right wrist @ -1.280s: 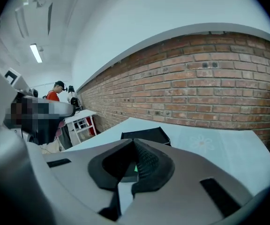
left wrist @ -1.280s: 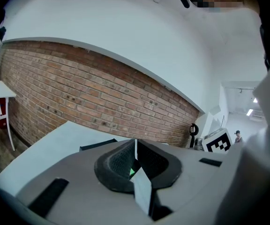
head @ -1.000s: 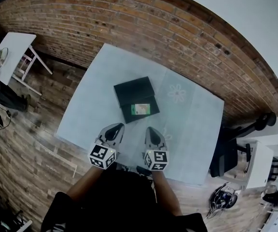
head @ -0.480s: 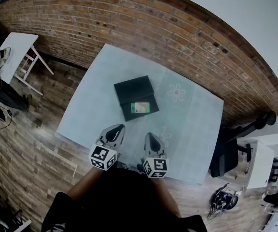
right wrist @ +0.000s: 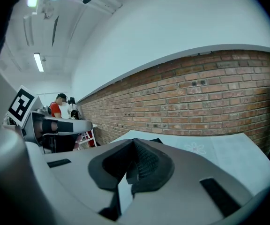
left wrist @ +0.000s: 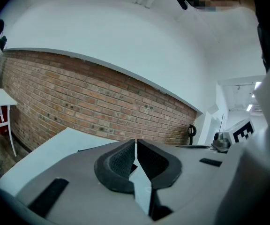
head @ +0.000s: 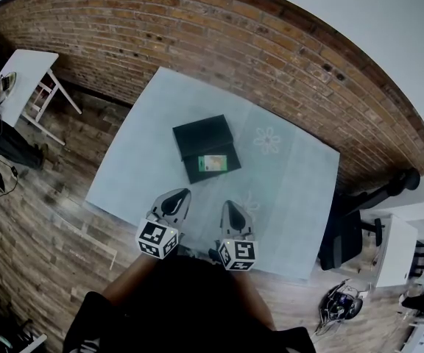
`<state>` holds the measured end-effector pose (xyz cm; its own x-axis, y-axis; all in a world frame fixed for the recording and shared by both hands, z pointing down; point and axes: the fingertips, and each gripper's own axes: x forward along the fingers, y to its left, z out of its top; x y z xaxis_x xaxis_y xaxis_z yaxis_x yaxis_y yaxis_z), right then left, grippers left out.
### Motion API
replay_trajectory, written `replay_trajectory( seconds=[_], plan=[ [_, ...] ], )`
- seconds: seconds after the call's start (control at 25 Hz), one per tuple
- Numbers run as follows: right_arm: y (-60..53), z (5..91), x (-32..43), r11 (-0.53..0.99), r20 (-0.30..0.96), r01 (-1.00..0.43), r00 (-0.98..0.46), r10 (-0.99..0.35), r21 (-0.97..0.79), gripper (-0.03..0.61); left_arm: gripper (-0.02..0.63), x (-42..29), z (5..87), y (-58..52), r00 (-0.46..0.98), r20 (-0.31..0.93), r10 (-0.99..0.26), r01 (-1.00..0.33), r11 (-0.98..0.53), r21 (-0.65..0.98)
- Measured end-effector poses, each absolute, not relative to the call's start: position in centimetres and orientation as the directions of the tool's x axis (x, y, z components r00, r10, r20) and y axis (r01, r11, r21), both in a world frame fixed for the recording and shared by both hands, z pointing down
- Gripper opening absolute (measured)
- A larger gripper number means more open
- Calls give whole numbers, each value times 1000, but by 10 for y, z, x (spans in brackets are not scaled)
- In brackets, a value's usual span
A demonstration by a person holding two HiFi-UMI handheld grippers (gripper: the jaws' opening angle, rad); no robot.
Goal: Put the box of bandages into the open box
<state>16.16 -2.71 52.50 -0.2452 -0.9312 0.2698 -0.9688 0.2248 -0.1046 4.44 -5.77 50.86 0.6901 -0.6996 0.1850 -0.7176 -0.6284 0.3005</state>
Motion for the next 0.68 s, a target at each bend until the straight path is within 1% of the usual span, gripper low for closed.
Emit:
replay_trajectory(
  seconds=[0.68],
  plan=[
    [-29, 522, 156, 226, 270, -967, -250, -930, -115, 25, 43, 41, 508, -56, 693, 184, -697, -714, -630, 307]
  ],
)
